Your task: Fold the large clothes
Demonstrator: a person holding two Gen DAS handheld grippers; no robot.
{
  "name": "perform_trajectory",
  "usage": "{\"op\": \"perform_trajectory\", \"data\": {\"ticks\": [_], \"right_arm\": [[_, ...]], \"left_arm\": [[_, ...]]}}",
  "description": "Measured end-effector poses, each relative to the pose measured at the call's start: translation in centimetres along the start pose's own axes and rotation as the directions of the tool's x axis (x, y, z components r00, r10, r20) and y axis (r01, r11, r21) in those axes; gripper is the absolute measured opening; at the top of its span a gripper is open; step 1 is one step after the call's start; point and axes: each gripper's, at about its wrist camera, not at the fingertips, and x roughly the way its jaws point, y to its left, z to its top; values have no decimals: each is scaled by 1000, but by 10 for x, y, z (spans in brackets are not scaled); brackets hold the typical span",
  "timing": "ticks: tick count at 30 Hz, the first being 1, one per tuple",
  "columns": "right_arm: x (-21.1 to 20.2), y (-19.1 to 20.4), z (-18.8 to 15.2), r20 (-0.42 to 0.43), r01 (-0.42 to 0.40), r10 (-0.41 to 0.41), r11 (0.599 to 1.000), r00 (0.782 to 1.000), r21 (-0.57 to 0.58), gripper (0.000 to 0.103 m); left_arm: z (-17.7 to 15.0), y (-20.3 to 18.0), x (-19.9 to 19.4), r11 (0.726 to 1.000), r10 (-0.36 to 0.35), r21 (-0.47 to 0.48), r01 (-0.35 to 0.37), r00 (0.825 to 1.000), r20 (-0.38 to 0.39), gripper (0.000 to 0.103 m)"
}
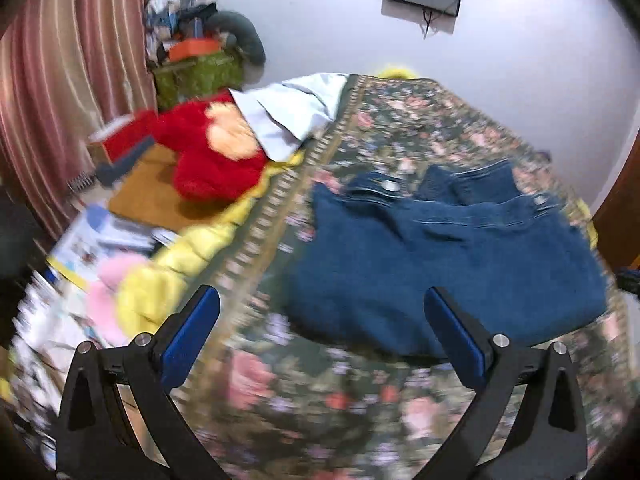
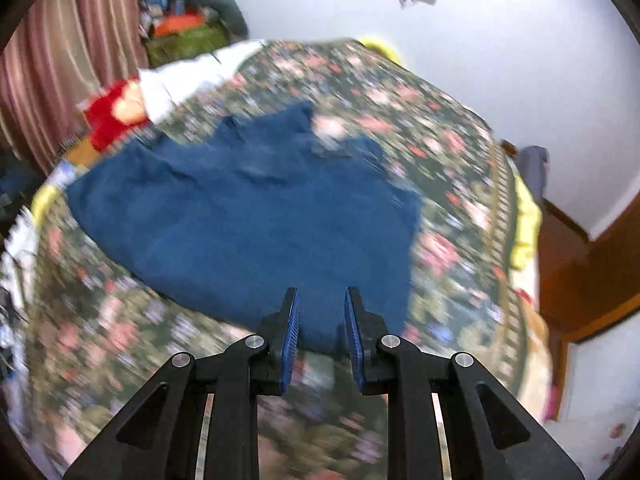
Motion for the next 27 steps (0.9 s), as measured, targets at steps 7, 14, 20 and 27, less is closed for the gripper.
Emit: {"op": "perform_trajectory", "data": {"ticks": [7,14,20,27], "right_arm": [[31,56,34,-30,-158,158,987,987,-1,18],[108,90,36,-189,-148,129,985,973,-93,18],[135,82,24,-211,-180,162,981,964,-68,18],[136,68,21,-194,-239,235,971,952,2,18]], "left_arm": [[-26,-5,49,961,-173,-236,144,979,-109,103],[-43,10,106,829,-384,-496,258,908,-168,96],[-34,24,135,711,-479,-616,338,875,-72,91],[-25,35,147,656,-414,-701,280,910,-24,40]]}}
